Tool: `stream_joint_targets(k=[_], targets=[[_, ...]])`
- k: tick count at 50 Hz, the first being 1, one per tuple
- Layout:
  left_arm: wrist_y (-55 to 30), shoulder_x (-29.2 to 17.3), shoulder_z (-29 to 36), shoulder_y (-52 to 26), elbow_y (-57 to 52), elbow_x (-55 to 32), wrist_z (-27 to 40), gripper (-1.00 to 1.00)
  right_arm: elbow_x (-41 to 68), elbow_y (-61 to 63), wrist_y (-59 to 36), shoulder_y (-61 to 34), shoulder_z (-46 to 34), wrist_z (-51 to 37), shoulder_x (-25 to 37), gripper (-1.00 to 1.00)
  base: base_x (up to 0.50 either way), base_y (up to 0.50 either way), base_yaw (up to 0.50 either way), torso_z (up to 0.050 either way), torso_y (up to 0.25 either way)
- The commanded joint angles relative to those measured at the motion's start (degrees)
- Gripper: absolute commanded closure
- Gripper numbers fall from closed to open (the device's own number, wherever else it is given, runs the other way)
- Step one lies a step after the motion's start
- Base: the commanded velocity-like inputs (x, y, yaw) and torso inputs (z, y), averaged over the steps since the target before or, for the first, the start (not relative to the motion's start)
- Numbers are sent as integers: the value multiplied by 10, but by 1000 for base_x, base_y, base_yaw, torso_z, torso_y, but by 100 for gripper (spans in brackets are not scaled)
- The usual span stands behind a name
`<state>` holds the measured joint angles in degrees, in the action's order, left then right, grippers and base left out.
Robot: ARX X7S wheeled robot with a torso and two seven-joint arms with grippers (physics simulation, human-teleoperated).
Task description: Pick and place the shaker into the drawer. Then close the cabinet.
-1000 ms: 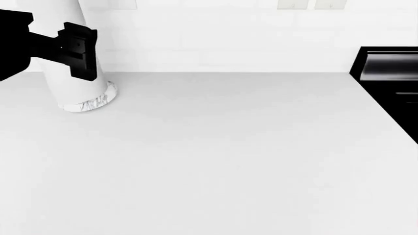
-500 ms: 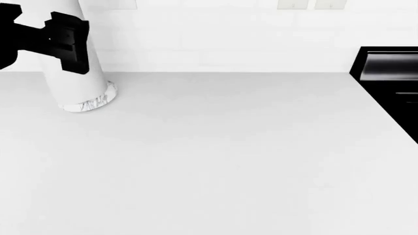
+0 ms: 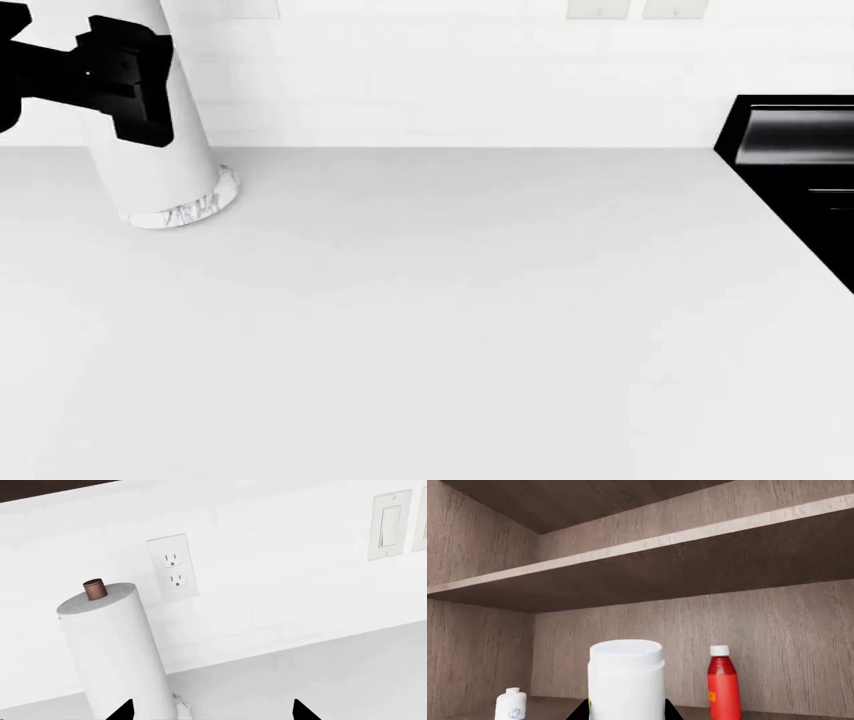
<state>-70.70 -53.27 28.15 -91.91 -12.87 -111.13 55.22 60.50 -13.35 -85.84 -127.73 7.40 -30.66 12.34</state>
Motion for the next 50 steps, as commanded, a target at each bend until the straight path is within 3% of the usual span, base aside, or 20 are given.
stream_joint_targets(k=[1, 10, 18, 29, 40, 50], targets=[[5, -5, 1, 0, -4, -8, 7, -100, 505, 107, -2, 46, -14, -420, 63, 100, 0, 0, 0, 0, 0], [9, -9, 2, -1, -6, -15, 12, -100, 680, 217, 103, 99, -54, -553, 107, 100, 0, 0, 0, 0, 0], [15, -13, 1, 2, -13, -22, 17, -100, 745, 325, 170, 169, -63, -581, 150, 100, 0, 0, 0, 0, 0], [22, -22, -1, 5, -18, -31, 20, -100, 777, 454, 266, 248, -78, -582, 215, 100, 0, 0, 0, 0, 0], [51, -55, -28, 3, -45, -70, 37, -100, 781, 530, 300, 306, -75, -569, 257, 100, 0, 0, 0, 0, 1], [64, -71, -41, -72, -44, -142, 74, -100, 758, 569, 290, 366, -63, -547, 274, 100, 0, 0, 0, 0, 0]])
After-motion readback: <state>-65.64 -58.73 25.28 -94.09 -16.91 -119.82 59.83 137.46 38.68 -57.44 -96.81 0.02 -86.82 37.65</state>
